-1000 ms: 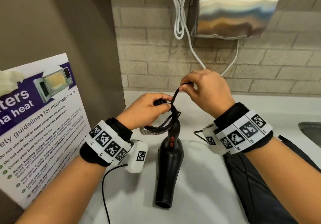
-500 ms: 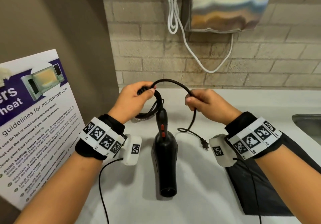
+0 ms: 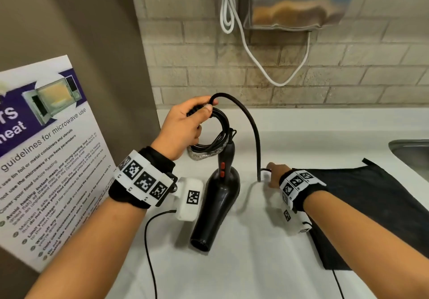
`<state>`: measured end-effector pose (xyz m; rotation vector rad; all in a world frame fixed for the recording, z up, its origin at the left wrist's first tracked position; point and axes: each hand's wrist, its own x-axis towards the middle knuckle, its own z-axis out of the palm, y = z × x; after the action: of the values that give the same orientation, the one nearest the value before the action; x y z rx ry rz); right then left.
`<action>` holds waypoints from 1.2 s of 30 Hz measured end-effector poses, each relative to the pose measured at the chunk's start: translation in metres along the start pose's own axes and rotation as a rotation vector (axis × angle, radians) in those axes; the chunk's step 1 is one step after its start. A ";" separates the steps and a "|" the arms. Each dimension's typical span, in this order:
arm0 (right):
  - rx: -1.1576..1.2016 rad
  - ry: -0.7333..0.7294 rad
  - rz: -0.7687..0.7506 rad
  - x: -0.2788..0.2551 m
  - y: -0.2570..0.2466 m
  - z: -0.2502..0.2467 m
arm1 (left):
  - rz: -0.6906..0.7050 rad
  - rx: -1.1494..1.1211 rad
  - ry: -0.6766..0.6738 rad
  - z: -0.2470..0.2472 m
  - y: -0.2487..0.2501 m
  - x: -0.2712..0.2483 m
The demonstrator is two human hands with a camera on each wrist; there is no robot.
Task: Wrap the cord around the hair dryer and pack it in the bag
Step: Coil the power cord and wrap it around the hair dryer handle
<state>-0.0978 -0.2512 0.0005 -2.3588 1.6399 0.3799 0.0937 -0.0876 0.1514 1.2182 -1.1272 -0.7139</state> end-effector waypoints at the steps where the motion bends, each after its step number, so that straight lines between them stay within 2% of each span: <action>1: -0.033 -0.003 0.007 0.008 0.004 0.006 | 0.001 -0.003 0.005 0.000 0.000 0.000; 4: -0.180 -0.029 0.027 0.018 0.007 0.013 | 0.005 -0.022 0.021 -0.004 0.002 -0.001; 6: -0.150 -0.044 0.021 0.006 -0.001 -0.001 | 0.004 -0.030 0.025 -0.006 0.002 -0.001; 8: 0.026 -0.025 0.013 -0.006 -0.008 -0.018 | 0.004 -0.037 0.034 -0.008 0.001 0.000; 10: 0.187 0.079 -0.004 -0.020 -0.014 -0.040 | 0.003 -0.057 0.042 -0.009 0.000 0.000; 12: 0.376 0.130 -0.052 -0.037 -0.016 -0.061 | -0.004 -0.077 0.042 -0.009 -0.001 0.000; 14: 0.452 0.160 -0.151 -0.056 -0.016 -0.080 | -0.017 -0.087 0.037 -0.008 -0.001 0.001; 16: 0.446 0.284 -0.274 -0.073 -0.017 -0.097 | -0.029 -0.104 0.030 -0.006 -0.002 0.001; 20: 0.618 0.703 -0.476 -0.105 -0.027 -0.114 | -0.049 -0.116 0.038 -0.002 -0.004 0.003; 24: 0.807 0.876 -0.663 -0.131 -0.035 -0.122 | -0.019 -0.127 0.034 0.000 -0.005 0.003; 27: 0.931 0.834 -0.808 -0.140 -0.041 -0.122 | -0.012 -0.091 0.048 0.002 -0.005 0.004; 30: 0.921 0.750 -0.916 -0.142 -0.050 -0.117 | -0.031 -0.109 0.024 0.008 -0.004 0.003; 36: 0.802 0.744 -0.819 -0.140 -0.066 -0.108 | -0.117 -0.210 0.020 0.024 -0.001 0.002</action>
<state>-0.0751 -0.1433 0.1540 -2.2839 0.5988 -1.1728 0.0722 -0.0976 0.1498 1.1162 -0.9444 -0.8840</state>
